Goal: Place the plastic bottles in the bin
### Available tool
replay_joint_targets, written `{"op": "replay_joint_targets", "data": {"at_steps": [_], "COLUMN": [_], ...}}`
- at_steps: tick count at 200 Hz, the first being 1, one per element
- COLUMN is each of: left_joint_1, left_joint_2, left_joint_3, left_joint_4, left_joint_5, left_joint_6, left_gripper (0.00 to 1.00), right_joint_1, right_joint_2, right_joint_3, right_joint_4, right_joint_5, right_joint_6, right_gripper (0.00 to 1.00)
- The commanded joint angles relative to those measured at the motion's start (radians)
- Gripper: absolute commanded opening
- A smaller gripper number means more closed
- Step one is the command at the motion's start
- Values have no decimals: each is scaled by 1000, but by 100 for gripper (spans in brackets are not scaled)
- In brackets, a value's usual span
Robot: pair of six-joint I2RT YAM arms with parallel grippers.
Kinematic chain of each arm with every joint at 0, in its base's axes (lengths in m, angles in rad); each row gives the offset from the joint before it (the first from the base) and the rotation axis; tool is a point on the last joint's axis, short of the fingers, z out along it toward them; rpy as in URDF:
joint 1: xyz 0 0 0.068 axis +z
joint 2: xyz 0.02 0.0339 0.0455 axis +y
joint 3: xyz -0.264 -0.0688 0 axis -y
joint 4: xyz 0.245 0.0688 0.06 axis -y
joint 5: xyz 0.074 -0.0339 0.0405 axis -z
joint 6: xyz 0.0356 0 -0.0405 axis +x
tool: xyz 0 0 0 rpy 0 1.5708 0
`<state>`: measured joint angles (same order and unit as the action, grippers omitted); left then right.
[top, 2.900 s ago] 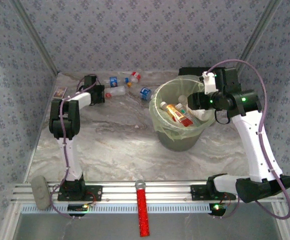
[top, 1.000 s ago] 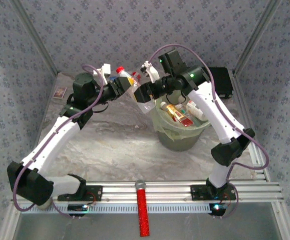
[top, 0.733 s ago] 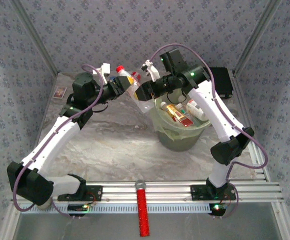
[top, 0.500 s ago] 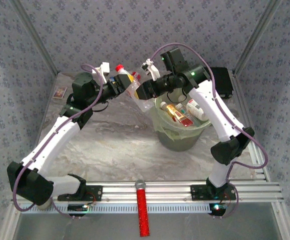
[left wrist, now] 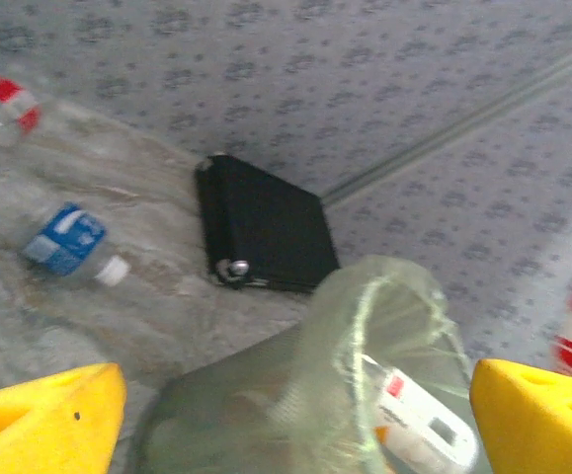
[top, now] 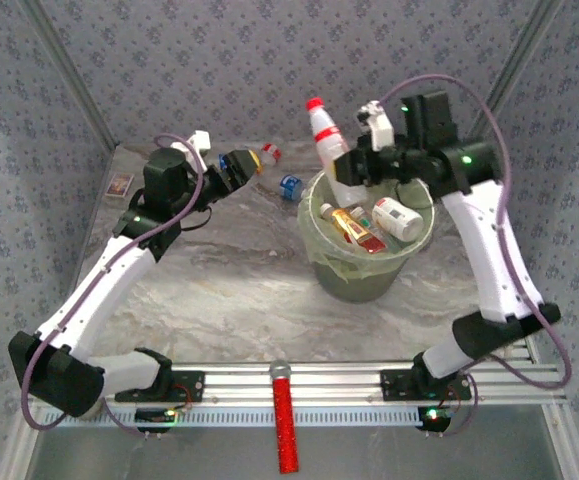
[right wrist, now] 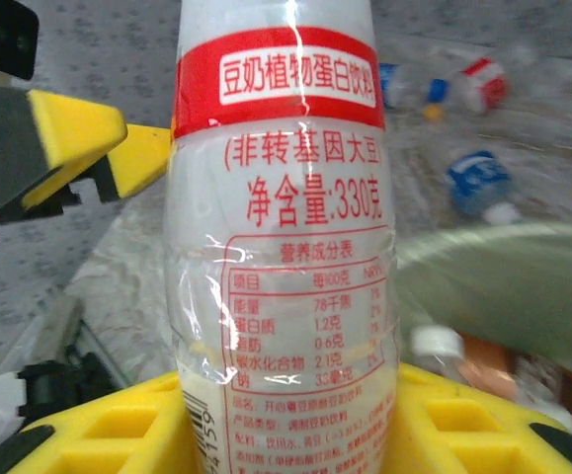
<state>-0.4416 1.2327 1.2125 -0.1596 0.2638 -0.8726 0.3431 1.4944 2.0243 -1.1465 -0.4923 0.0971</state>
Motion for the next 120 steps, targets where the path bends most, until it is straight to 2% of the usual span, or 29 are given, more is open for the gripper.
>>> {"op": "replay_joint_targets", "data": {"at_steps": [1, 55, 105, 120], "left_joint_1": [-5, -6, -8, -8], "left_joint_2": [49, 197, 350, 403], "left_joint_3": [43, 65, 97, 119], "left_joint_4": [-87, -96, -67, -63], "left_joint_5": [-107, -172, -206, -213], "left_joint_6": [29, 8, -68, -83], "left_gripper": [89, 87, 86, 86], "right_joint_1": [-34, -49, -52, -52], "right_joint_2": [-59, -100, -109, -104], "right_joint_3": [-43, -166, -259, -254], "right_joint_4": [-143, -291, -280, -284], "right_joint_5": [123, 243, 296, 290], "right_joint_6": [-45, -91, -115, -115], "right_gripper": [43, 43, 45, 48]}}
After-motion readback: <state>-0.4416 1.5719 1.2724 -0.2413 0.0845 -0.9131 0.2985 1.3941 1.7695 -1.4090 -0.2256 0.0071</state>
